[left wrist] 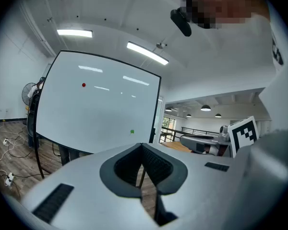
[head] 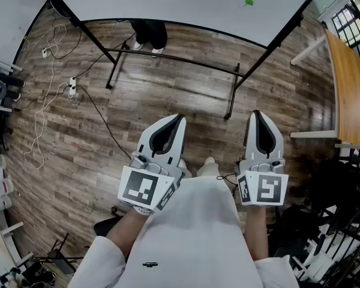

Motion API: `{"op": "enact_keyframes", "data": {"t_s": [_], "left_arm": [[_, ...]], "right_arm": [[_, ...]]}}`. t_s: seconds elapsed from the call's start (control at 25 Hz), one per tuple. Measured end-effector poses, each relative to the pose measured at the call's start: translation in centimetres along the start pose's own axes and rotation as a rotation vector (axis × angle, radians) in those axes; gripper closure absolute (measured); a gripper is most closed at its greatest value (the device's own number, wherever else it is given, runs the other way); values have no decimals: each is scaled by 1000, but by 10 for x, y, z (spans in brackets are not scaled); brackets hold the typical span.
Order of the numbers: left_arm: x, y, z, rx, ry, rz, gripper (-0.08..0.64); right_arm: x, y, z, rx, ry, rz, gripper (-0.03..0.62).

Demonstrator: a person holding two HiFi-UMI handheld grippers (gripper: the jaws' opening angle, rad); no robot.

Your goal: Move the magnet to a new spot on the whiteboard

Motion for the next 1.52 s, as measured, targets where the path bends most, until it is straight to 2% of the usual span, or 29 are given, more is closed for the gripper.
{"op": "enact_keyframes", "data": {"t_s": [0.44, 0.8, 1.04, 1.24, 1.52], "left_arm": [[15, -4, 68, 15, 17, -11, 554], [44, -8, 110, 46, 36, -37, 554], [64, -13, 127, 65, 52, -21, 554], [74, -16, 120, 67, 50, -19, 554], [125, -12, 50, 31, 56, -1, 554]], "right_arm": [[-42, 4, 52, 37, 21, 16, 583], [-50, -3, 98, 86, 44, 29, 583], [-42, -12, 126, 94, 68, 55, 583], [-30, -22, 123, 108, 86, 53, 583], [51, -30, 120, 73, 75, 41, 583]]}}
Point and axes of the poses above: the fingertips, and each gripper's own axes: x forward along the fingers, z to its right, y out of its top, the point moved 10 cm from there along -x, backward along the fingers, and after that the axes turned 7 degrees about z, right-handed, at the moved point
